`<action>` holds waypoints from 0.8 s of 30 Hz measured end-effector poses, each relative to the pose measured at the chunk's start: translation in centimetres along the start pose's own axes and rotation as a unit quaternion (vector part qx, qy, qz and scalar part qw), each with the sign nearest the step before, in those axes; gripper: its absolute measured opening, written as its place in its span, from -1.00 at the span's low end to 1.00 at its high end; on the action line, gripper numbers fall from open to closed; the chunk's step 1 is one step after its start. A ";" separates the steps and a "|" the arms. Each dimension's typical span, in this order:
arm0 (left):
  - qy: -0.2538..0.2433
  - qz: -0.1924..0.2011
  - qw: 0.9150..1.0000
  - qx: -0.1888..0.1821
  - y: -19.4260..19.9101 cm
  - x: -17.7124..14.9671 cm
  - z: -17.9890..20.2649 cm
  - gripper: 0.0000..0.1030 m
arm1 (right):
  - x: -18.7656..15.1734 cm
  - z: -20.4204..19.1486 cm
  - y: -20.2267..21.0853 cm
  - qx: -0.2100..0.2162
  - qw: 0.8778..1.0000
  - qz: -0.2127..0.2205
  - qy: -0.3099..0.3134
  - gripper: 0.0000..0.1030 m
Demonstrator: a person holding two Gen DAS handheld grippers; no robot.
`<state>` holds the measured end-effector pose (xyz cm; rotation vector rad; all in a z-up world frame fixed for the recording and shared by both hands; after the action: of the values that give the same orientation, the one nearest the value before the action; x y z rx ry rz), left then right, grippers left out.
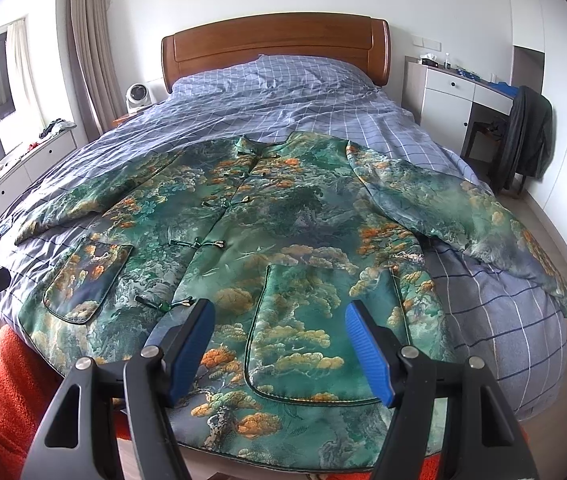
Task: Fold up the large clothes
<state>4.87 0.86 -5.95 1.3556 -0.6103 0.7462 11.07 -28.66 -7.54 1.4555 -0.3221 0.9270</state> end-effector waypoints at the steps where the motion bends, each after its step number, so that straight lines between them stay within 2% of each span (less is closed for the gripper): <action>1: 0.000 0.000 1.000 0.000 0.0 0.0 0.0 0.99 | 0.0 0.0 0.0 0.000 1.000 0.000 0.000 0.35; 24: 0.007 -0.010 1.000 0.007 -0.6 -0.3 -0.3 0.99 | -0.1 -0.2 -0.2 0.003 1.000 -0.002 0.003 0.34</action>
<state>5.11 1.07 -6.61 1.3659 -0.5799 0.7449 11.12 -28.49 -7.75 1.4576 -0.3127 0.9284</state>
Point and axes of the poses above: each gripper's, at about its wrist camera, not at the fingertips, and y roughly against the way its jaws point, z to its right, x to its top, the point moved 3 cm from there along -y, roughly the way its jaws point, and after that the axes turned 14 degrees about y, right-handed, at the moved point
